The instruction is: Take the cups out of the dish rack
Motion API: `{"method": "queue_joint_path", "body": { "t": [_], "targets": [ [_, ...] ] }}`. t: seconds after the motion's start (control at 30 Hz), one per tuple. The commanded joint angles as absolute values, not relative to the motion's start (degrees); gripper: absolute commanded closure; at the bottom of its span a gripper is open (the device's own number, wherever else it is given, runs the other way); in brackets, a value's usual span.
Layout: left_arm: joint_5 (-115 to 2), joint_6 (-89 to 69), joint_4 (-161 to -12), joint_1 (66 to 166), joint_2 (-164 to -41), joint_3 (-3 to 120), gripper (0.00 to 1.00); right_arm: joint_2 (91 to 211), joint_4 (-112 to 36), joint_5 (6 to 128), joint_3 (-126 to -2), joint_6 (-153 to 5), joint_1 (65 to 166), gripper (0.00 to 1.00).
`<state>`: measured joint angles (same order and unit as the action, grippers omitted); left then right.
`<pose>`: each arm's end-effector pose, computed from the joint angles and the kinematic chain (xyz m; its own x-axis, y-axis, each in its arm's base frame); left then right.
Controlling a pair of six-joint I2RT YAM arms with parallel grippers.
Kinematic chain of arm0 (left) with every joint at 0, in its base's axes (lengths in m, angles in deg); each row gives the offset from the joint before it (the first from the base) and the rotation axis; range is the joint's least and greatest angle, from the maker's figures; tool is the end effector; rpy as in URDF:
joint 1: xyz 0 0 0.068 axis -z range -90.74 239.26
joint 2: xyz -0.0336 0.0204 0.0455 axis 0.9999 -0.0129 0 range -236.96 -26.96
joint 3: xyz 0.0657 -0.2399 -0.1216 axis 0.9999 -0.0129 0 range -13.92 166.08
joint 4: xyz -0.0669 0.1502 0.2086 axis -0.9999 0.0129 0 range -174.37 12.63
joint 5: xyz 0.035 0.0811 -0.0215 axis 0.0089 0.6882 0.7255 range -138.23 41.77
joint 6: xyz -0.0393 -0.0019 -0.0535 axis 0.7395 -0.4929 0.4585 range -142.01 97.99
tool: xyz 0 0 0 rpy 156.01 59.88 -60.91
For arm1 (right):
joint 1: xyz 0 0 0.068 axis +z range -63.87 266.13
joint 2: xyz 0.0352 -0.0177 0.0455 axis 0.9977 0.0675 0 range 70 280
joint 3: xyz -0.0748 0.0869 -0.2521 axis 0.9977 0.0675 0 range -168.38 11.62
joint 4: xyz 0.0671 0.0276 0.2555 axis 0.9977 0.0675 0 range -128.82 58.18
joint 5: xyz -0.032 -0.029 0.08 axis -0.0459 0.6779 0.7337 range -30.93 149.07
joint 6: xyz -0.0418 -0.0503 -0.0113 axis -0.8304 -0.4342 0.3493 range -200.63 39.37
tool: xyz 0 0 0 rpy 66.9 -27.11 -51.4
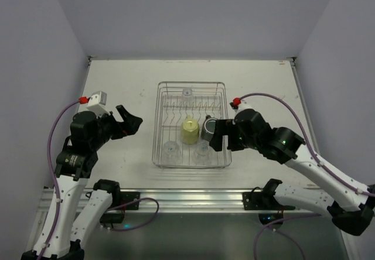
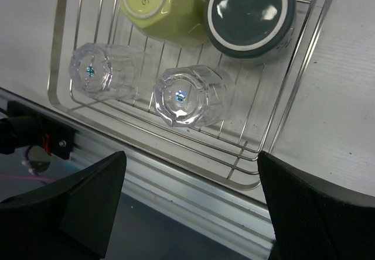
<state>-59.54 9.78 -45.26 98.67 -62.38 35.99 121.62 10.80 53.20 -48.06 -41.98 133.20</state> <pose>0.1385 -0.0335 0.3371 -0.5265 -0.4363 -0.7297 0.0693 0.8334 -0.5483 0.1309 0.1330 0.3344 -0.7752 0.0790 -0.6268 -0.2459 0.8762 0.4145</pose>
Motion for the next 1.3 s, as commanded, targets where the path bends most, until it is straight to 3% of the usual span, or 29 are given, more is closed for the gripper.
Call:
{"method": "queue_joint_path", "body": {
  "t": [0.0, 0.5, 1.27],
  "targets": [
    [-61.1, 7.6, -44.7, 98.8, -62.6, 36.3, 0.02, 127.4, 11.5, 45.5, -51.8, -40.1, 138.2, 0.05],
    [-62.3, 7.5, -44.3, 98.8, -61.9, 36.3, 0.02, 143.0, 6.4, 48.9, -55.4, -45.7, 141.2, 0.02],
    [-67.0, 7.0, -45.8, 98.8, -59.9, 35.2, 0.0, 149.4, 2.4, 54.3, -52.3, -55.1, 141.2, 0.01]
  ]
}}
